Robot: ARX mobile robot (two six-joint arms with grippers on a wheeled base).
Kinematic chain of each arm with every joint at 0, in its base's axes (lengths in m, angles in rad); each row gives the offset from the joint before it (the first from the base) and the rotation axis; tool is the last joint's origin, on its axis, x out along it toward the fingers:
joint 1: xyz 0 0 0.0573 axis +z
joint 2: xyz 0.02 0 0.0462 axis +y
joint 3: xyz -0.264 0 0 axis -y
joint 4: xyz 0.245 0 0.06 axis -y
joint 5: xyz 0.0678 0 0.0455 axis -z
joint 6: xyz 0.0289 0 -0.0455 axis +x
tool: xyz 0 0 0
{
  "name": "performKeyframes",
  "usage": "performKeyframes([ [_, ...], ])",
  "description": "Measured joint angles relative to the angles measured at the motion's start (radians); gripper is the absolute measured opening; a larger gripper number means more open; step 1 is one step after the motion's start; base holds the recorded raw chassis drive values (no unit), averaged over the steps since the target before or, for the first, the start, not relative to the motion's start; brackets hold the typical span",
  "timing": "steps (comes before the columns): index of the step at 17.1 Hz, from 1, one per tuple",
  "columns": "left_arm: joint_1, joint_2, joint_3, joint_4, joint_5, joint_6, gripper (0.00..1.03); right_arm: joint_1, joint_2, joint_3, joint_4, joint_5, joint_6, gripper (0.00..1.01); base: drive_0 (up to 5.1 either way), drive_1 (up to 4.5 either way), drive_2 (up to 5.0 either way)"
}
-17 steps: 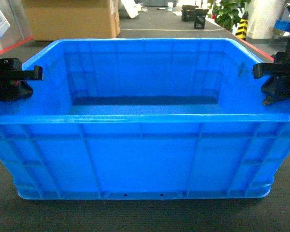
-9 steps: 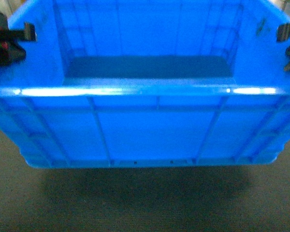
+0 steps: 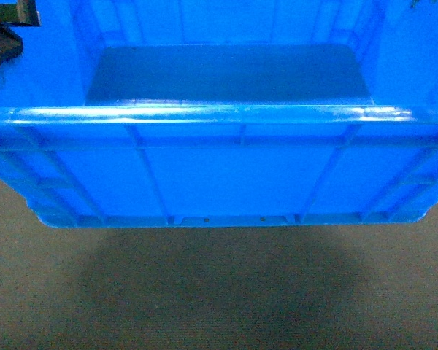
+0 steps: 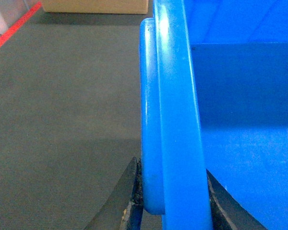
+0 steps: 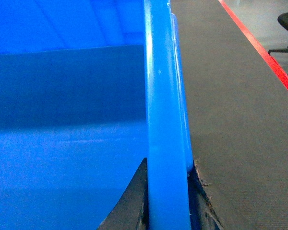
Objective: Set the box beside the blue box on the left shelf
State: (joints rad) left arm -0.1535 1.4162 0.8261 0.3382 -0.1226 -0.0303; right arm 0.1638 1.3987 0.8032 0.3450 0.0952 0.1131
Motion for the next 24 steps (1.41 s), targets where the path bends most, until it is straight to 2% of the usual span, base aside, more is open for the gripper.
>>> performKeyframes([
  [24,-0.002,-0.020,0.000,0.013,-0.009,0.004,0.23,0.005,-0.019,0.000,0.007,0.005,-0.002,0.16,0.0,0.00,0.0],
])
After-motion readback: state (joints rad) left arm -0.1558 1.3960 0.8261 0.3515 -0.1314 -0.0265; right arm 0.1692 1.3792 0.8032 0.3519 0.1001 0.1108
